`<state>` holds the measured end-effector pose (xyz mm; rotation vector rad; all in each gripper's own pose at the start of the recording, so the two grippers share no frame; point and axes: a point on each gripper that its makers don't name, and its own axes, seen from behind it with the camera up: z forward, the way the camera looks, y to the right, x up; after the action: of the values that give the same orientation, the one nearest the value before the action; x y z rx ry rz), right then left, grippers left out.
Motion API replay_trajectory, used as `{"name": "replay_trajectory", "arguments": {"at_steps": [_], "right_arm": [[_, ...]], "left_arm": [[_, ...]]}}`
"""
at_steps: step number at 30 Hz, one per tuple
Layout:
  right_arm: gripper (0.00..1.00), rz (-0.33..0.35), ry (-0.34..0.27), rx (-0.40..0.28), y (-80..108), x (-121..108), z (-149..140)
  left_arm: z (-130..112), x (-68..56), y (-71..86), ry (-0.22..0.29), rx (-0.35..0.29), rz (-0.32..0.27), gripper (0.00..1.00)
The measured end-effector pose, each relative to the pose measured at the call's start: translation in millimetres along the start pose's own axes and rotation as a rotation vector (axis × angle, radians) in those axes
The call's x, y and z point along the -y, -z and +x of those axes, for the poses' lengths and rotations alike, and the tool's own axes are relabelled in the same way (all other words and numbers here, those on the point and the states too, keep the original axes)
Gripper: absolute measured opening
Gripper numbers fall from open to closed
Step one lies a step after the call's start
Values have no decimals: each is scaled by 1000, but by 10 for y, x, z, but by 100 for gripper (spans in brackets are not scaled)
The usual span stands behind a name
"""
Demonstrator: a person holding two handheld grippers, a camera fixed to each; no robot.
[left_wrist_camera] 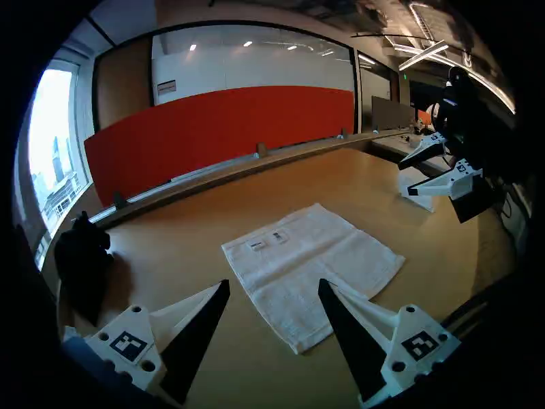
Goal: Fold towel
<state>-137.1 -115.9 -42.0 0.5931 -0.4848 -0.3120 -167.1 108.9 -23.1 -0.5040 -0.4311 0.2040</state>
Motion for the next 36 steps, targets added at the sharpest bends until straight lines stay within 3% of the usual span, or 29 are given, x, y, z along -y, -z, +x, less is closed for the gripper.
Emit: {"name": "replay_trajectory", "arguments": {"at_steps": [14, 36], "right_arm": [[100, 58, 4, 73, -290, 207, -482], [100, 135, 15, 217, -450, 478, -1183]], "left_arm": [[-459, -141, -280, -9, 94, -49, 97], [-1176, -280, -559, -37, 264, -104, 97]]}}
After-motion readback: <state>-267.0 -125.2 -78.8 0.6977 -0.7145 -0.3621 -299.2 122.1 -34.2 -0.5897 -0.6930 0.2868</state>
